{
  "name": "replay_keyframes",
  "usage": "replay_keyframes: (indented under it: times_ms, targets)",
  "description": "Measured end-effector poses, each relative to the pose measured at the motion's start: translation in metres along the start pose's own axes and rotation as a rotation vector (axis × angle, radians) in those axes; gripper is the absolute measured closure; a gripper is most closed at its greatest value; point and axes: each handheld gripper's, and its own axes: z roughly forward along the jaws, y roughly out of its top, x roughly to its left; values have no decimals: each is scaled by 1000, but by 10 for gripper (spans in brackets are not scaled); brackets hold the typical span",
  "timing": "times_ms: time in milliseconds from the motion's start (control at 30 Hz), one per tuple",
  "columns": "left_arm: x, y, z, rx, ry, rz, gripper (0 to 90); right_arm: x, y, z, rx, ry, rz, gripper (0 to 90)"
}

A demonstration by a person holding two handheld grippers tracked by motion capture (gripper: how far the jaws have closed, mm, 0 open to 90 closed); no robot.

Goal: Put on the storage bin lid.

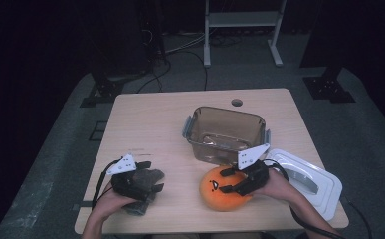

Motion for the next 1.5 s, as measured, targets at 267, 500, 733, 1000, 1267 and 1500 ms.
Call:
replay_keyframes:
  times_ms: [267, 500, 733, 1000, 1267, 1500]
  targets:
    - [0, 0, 0, 1, 0, -1, 24, -1, -2, 1, 0, 2, 42, 464]
    - [0, 0, 0, -1, -1, 0, 24, 0, -5, 2, 16, 20, 35, 577]
    - [0, 0, 0, 0, 0, 0, 24, 4, -6, 3, 17, 31, 13, 678]
    - [1, 0, 0, 1, 1, 0, 24, 7, -3, 1, -2, 3, 30, 766]
    - [2, 0, -2, 0, 6, -1, 24, 5, 6, -3, -12, -2, 71, 799]
    - [2, 0, -2, -3, 7, -1, 24, 6, 13, -6, -7, 3, 79, 811]
